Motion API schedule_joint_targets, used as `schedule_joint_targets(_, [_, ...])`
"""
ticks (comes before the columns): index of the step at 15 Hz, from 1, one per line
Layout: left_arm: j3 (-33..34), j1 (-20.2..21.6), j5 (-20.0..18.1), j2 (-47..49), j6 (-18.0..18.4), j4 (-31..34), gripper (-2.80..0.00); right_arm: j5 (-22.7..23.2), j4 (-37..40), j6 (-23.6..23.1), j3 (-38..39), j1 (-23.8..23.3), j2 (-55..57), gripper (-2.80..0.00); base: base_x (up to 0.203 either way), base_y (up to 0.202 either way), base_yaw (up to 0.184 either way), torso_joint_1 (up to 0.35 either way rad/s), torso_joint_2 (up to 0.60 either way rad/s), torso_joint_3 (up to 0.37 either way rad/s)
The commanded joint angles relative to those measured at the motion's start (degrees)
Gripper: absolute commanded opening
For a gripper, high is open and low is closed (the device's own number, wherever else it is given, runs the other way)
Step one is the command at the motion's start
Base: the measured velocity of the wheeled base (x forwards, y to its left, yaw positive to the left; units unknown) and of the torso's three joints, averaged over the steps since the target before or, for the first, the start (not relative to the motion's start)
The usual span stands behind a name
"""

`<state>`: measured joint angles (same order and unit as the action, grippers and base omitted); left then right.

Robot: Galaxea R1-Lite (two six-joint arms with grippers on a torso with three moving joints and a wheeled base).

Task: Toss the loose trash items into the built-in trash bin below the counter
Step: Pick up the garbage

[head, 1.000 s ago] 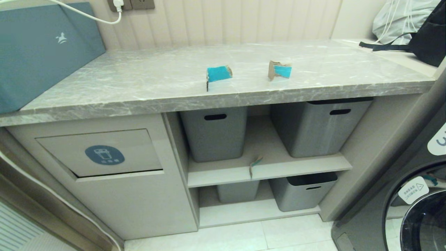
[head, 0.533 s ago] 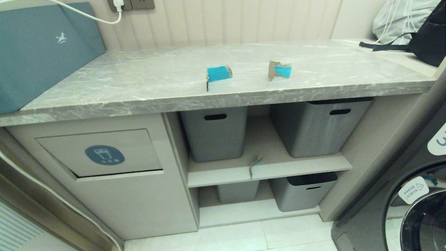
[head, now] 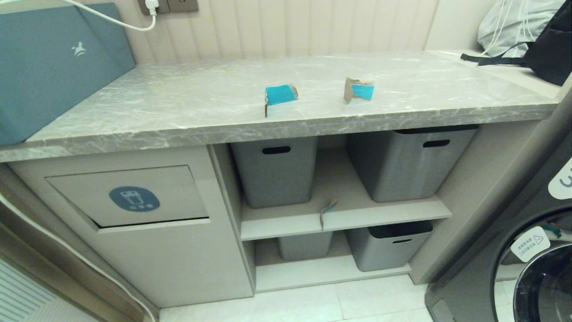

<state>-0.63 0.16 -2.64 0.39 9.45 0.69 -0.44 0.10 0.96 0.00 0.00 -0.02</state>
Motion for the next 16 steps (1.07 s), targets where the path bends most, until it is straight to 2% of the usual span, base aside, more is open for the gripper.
schedule_joint_targets(1, [-1.9, 0.0, -0.7, 2.5, 0.0, -0.4, -2.8, 0.0, 0.0, 0.0, 0.0, -0.1, 0.0, -2.8, 0.0, 0.0, 0.0, 0.0, 0.0, 0.0])
schedule_joint_targets(3, [-6.7, 0.0, -4.8, 10.8, -0.4, -0.8, -2.8, 0.0, 0.0, 0.0, 0.0, -0.1, 0.0, -2.8, 0.0, 0.0, 0.0, 0.0, 0.0, 0.0])
schedule_joint_targets(5, [-14.0, 0.3, -11.6, 19.4, -1.8, -2.5, -2.8, 0.0, 0.0, 0.0, 0.0, 0.0, 0.0, -2.8, 0.0, 0.0, 0.0, 0.0, 0.0, 0.0])
schedule_joint_targets(9, [-26.9, -0.2, -23.4, 36.2, -4.5, -11.4, -2.8, 0.0, 0.0, 0.0, 0.0, 0.0, 0.0, -2.8, 0.0, 0.0, 0.0, 0.0, 0.0, 0.0])
schedule_joint_targets(10, [-30.9, -1.4, -25.0, 39.8, -4.8, -12.8, -2.8, 0.0, 0.0, 0.0, 0.0, 0.0, 0.0, -2.8, 0.0, 0.0, 0.0, 0.0, 0.0, 0.0])
schedule_joint_targets(13, [-40.7, -11.3, -26.7, 48.7, -6.9, -14.6, -2.8, 0.0, 0.0, 0.0, 0.0, 0.0, 0.0, -2.8, 0.0, 0.0, 0.0, 0.0, 0.0, 0.0])
schedule_joint_targets(16, [-47.9, -12.9, -27.0, 56.8, -7.3, -15.6, -2.8, 0.0, 0.0, 0.0, 0.0, 0.0, 0.0, -2.8, 0.0, 0.0, 0.0, 0.0, 0.0, 0.0])
